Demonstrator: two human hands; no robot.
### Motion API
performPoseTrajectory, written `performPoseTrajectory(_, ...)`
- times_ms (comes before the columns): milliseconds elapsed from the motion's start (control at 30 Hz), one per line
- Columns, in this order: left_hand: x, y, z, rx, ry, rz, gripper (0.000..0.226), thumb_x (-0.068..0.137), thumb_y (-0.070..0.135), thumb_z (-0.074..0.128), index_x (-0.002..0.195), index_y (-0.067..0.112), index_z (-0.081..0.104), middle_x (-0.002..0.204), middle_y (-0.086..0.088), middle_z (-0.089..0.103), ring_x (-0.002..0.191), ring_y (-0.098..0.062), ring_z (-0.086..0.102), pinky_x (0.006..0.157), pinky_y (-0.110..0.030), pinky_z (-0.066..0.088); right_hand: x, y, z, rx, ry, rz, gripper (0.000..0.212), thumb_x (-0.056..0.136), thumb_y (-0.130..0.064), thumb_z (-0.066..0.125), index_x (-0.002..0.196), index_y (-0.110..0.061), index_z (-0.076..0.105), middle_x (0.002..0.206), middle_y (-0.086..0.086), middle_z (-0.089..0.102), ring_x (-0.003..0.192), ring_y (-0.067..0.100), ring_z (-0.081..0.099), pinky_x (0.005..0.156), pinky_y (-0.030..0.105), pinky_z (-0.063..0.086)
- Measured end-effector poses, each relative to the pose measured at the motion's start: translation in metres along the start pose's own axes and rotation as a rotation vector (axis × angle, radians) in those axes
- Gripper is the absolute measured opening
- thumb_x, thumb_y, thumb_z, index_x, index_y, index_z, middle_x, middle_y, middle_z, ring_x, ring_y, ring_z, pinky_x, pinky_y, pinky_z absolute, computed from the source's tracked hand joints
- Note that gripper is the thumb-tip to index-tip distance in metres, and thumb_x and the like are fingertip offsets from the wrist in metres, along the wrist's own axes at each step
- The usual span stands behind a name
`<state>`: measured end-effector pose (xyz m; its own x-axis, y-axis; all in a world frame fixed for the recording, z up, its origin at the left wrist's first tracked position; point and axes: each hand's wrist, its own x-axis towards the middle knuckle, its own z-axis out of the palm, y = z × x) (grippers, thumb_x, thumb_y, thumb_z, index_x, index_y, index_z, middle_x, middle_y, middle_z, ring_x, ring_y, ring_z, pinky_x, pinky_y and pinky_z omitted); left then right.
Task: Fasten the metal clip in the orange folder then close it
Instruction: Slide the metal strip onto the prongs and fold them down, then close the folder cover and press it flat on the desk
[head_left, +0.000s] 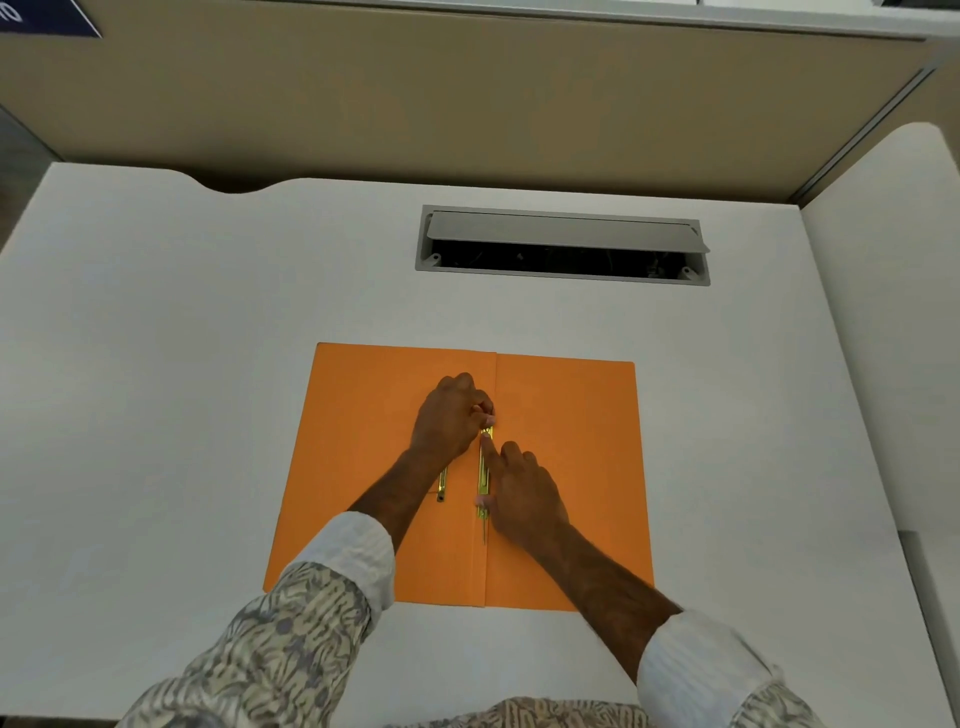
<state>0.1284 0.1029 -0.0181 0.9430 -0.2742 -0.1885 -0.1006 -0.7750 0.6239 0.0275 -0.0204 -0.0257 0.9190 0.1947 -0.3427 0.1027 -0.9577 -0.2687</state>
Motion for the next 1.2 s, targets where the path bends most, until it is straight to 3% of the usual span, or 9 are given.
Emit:
performPoseTrajectory(133,0.001,0.003,0.004,-0.047,0.025,-0.079,0.010,0.079,0.023,0.079,0.086,0.015,0.079,0.089,-0.002,0.061,0.092,-0.018,0.054,0.071,-0.033,0.047,0.000,0.000,0.000,-0.004,-0.001,0.004,0.086,0.085,-0.047,0.067,0.149,-0.016,0.019,0.125,0.010,0.051,0.104,0.026,0.053,0.077,0.039,0.053)
performPoseTrajectory(333,-0.010,0.011,0.015,-0.294,0.163,-0.443,0.005,0.076,0.020,0.078,0.075,0.015,0.076,0.091,0.000,0.074,0.088,-0.020,0.069,0.081,-0.036,0.056,-0.002,-0.002,-0.002,0.025,-0.006,0.011,0.087,0.084,-0.044,0.069,0.149,-0.017,0.019,0.121,0.009,0.050,0.102,0.027,0.052,0.078,0.041,0.051)
performPoseTrajectory(467,-0.011,0.020,0.017,-0.406,0.246,-0.585,0.011,0.074,0.022,0.081,0.071,0.016,0.073,0.081,0.003,0.076,0.081,-0.019,0.071,0.077,-0.036,0.057,-0.003,-0.001,-0.003,0.015,-0.012,0.012,0.086,0.085,-0.045,0.067,0.150,-0.016,0.018,0.122,0.010,0.050,0.102,0.027,0.052,0.077,0.040,0.050)
performPoseTrajectory(600,-0.016,0.013,0.011,-0.431,0.318,-0.620,0.017,0.078,0.025,0.080,0.082,0.011,0.070,0.082,0.000,0.073,0.082,-0.022,0.069,0.072,-0.032,0.053,-0.002,0.000,-0.002,-0.033,-0.017,-0.003,0.087,0.086,-0.048,0.065,0.151,-0.017,0.015,0.125,0.010,0.050,0.105,0.028,0.053,0.077,0.041,0.050)
performPoseTrajectory(767,-0.047,-0.026,-0.018,-0.313,0.432,-0.577,0.022,0.085,0.026,0.074,0.100,0.010,0.070,0.103,-0.011,0.070,0.095,-0.029,0.065,0.085,-0.044,0.055,0.000,0.001,-0.003,-0.041,-0.022,0.011,0.088,0.086,-0.049,0.064,0.151,-0.019,0.013,0.125,0.010,0.050,0.107,0.029,0.053,0.078,0.043,0.051)
performPoseTrajectory(900,-0.113,-0.070,-0.037,-0.066,0.576,-0.790,0.039,0.086,0.036,0.072,0.117,0.013,0.064,0.121,-0.020,0.059,0.111,-0.042,0.055,0.093,-0.054,0.048,0.001,0.001,-0.002,-0.032,-0.029,0.021,0.087,0.087,-0.050,0.062,0.151,-0.020,0.012,0.128,0.011,0.048,0.108,0.029,0.051,0.079,0.043,0.051)
performPoseTrajectory(1033,-0.172,-0.098,-0.044,-0.044,0.571,-1.019,0.051,0.087,0.039,0.071,0.125,0.008,0.057,0.130,-0.026,0.049,0.119,-0.050,0.047,0.097,-0.062,0.043,0.001,-0.001,-0.003,-0.007,-0.033,0.035,0.087,0.087,-0.049,0.063,0.151,-0.021,0.012,0.128,0.010,0.048,0.109,0.029,0.051,0.079,0.043,0.050)
performPoseTrajectory(1200,-0.199,-0.100,-0.047,-0.171,0.512,-1.028,0.052,0.090,0.042,0.067,0.126,0.006,0.057,0.130,-0.027,0.053,0.120,-0.049,0.050,0.100,-0.062,0.042,-0.005,-0.001,-0.002,0.008,-0.002,0.020,0.084,0.087,-0.050,0.062,0.151,-0.022,0.015,0.125,0.010,0.049,0.107,0.027,0.051,0.080,0.041,0.050)
